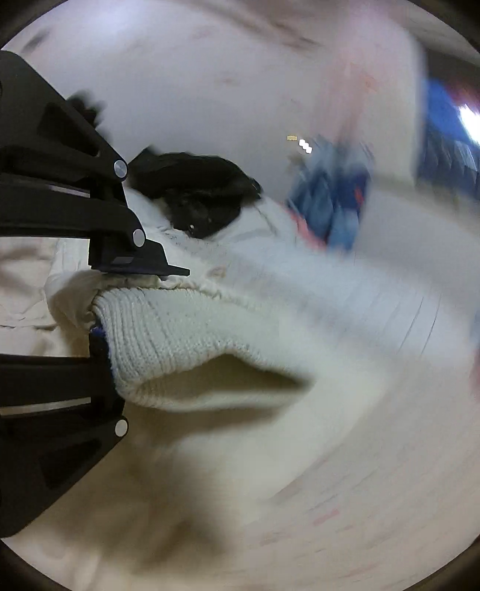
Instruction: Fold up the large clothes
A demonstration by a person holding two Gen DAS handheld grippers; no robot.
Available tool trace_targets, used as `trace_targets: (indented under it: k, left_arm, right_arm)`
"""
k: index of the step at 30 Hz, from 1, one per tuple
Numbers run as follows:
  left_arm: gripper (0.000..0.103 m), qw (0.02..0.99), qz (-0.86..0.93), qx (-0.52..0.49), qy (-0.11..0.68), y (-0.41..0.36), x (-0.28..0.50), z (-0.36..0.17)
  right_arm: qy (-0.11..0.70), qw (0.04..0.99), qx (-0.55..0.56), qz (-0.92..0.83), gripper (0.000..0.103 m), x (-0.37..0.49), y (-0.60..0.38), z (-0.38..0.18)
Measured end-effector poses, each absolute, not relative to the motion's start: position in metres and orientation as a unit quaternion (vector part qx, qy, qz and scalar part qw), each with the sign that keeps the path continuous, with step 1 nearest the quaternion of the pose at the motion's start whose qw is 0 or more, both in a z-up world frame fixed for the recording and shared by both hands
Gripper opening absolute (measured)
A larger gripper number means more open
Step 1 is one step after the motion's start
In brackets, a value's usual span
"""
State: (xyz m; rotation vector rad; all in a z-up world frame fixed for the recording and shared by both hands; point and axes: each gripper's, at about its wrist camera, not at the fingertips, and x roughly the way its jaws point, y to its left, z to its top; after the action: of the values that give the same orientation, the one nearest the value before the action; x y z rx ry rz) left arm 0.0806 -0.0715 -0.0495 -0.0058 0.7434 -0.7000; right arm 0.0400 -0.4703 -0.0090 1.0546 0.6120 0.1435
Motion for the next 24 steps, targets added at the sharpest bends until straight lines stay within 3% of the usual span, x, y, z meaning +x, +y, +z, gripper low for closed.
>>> trace_targets:
  k: [3,6,9,12,14,16,18,21,24]
  left_arm:
    - [0.085,0.902,-0.291,-0.083,0.308,-0.029,0.11,-0.019]
    - [0.096,0.917,-0.253,-0.15,0.269,-0.003,0.137,-0.011]
    - [0.096,0.909,-0.235,-0.18,0.294,0.004,0.172,-0.034]
    - [0.096,0.891,-0.207,-0.161,0.371,-0.01,0.205,-0.088]
    - [0.096,0.875,-0.177,-0.125,0.433,-0.019,0.218,-0.132]
    - [0.096,0.866,-0.173,-0.13,0.451,-0.018,0.221,-0.15]
    - [0.096,0.87,-0.162,-0.146,0.442,-0.01,0.22,-0.137]
    - [0.096,0.896,-0.164,-0.138,0.389,-0.002,0.206,-0.107]
    - [0.096,0.907,-0.181,-0.131,0.356,-0.004,0.201,-0.09]
  right_arm:
    - [0.217,0.903,0.36,0.089,0.019,0.039,-0.438,0.067]
    - [0.191,0.926,0.318,0.068,0.019,0.05,-0.444,0.084]
    - [0.257,0.907,0.333,-0.001,0.019,0.076,-0.479,0.029]
    - [0.364,0.853,0.37,-0.055,0.022,0.094,-0.508,-0.051]
    - [0.379,0.832,0.402,-0.049,0.022,0.093,-0.52,-0.08]
    - [0.373,0.825,0.422,-0.051,0.028,0.093,-0.526,-0.072]
    - [0.337,0.838,0.418,-0.092,0.046,0.081,-0.536,-0.049]
    - [0.251,0.859,0.415,-0.163,0.052,0.049,-0.55,-0.021]
    - [0.187,0.904,0.37,-0.105,0.063,0.047,-0.531,0.017]
